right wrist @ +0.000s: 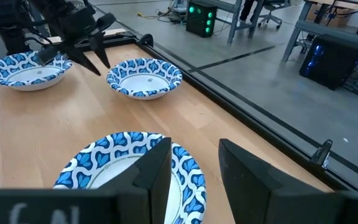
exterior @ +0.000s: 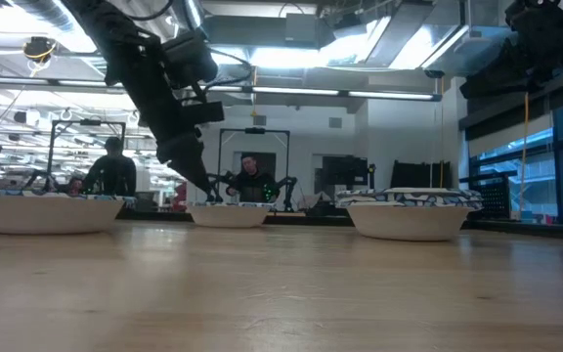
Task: Nest bowls inside each other
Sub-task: Stack the blue bowl on the blue bowls
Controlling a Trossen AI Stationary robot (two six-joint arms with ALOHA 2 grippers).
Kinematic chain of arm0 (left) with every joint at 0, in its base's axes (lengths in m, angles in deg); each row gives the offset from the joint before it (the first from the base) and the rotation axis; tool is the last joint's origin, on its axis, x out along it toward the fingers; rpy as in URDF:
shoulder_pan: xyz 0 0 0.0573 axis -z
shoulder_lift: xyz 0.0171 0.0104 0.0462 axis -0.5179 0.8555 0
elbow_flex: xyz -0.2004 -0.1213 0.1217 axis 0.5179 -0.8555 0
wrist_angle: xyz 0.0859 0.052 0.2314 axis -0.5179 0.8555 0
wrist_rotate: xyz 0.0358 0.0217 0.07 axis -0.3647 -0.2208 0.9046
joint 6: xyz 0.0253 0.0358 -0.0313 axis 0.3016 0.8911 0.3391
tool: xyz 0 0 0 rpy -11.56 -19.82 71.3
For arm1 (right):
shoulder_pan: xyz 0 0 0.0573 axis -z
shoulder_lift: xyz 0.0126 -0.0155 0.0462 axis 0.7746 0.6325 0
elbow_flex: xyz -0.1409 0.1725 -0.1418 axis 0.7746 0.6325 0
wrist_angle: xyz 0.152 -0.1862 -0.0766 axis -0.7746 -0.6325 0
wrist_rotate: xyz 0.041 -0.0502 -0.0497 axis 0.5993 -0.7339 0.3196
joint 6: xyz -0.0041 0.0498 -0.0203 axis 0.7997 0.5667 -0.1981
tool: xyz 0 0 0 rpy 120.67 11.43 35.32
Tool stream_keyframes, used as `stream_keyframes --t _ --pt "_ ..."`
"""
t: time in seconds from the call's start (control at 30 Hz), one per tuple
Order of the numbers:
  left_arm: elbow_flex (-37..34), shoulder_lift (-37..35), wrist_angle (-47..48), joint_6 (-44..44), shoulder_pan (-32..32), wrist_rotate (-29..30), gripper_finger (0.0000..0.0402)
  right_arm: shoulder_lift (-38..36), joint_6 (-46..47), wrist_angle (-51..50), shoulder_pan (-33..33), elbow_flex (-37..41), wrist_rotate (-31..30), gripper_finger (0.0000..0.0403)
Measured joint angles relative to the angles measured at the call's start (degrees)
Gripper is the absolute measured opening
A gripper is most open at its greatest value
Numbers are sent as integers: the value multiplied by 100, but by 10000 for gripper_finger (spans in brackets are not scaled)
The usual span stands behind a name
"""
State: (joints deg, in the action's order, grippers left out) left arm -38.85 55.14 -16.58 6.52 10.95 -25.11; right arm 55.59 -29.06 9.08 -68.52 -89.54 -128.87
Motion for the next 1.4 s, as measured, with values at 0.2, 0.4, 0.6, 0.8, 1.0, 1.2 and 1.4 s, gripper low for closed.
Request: stream_keyframes --t 0.2,0.4,0.6,0.8,1.0,1.2,1.4 --pt "0 0 83 -296 -188 -680 126 -1 -4 2 1 0 2 136" --pt "0 0 95 -619 -422 -1278 126 -1 -7 2 -1 0 0 136" --pt "0 0 95 -754 -586 -1809 126 1 -9 -59 0 0 0 136" --pt "0 0 -18 -122 -514 -1322 126 -1 0 -81 -1 0 0 136" --pt "2 0 -166 149 -312 -1138 126 -1 9 -81 1 0 0 136" --pt "2 0 -165 127 -203 -1123 126 -1 13 -81 1 0 0 136" --pt "2 0 -163 125 -84 -1123 125 0 24 -79 -1 0 0 136"
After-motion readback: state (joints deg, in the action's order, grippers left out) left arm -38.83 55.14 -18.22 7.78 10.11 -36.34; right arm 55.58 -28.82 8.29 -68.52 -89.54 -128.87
